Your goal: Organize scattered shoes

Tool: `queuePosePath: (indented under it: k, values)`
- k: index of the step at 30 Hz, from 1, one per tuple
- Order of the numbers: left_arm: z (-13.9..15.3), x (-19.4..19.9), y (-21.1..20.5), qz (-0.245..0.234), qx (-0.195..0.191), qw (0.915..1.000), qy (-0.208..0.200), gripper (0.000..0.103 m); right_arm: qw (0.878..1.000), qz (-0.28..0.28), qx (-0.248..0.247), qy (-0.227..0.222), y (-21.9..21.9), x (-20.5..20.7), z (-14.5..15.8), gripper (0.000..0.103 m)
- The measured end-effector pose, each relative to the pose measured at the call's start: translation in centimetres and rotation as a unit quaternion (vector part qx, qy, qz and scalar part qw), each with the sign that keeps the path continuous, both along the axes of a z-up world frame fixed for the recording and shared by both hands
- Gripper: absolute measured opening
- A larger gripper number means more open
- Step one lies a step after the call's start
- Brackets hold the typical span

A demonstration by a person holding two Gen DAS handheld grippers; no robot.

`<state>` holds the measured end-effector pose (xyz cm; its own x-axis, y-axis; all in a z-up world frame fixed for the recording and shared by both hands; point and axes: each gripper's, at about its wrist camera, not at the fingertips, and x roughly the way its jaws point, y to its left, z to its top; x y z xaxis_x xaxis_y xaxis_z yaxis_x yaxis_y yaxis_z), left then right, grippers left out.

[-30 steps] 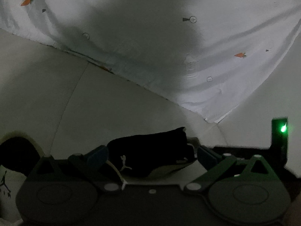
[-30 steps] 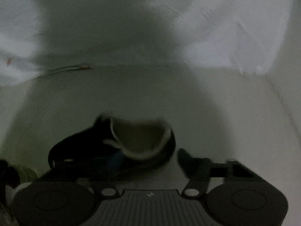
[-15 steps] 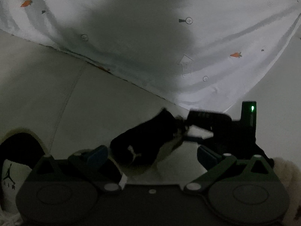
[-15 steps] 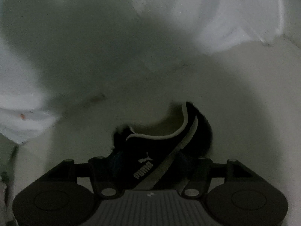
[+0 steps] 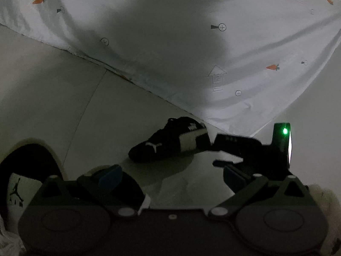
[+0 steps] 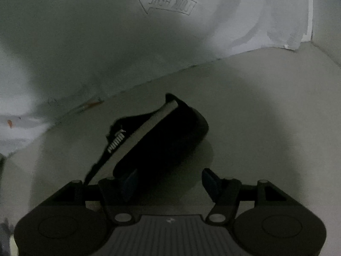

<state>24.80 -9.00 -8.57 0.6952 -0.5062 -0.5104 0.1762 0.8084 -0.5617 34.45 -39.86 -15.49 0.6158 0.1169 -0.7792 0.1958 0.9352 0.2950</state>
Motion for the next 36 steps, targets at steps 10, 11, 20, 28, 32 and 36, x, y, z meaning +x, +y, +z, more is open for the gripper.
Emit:
queuePosePath:
  k: [10,11,20,28,32,36]
  values:
    - [-0.3,-0.4,-0.5,-0.013,-0.001,0.9999,0.004,0.102,0.999,-0.022,0.005,0.034,-0.6,-2.2,-2.0,0.067]
    - [-0.3,-0.4,-0.5,-0.014,-0.002,0.9999,0.005,0.102,0.999,-0.022,0.001,0.039,-0.5,-2.2,-2.3,0.067]
    - [-0.4,-0.5,-0.4,-0.013,0.004,0.9999,0.004,0.102,0.998,-0.037,0.003,0.044,-0.4,-3.4,-2.0,0.075]
    - [-0.7,0.6,-1.5,-0.015,0.068,0.9975,0.014,0.102,0.998,-0.049,0.046,0.0,3.0,-2.2,0.1,0.099]
    - [-0.6,2.2,-2.1,-0.018,0.124,0.9919,0.023,0.103,0.998,-0.06,0.006,0.015,5.9,0.5,0.0,0.101]
    - [-0.8,4.2,-2.1,-0.023,0.148,0.988,0.038,0.102,0.996,-0.089,-0.016,0.016,7.7,2.1,-0.1,0.103]
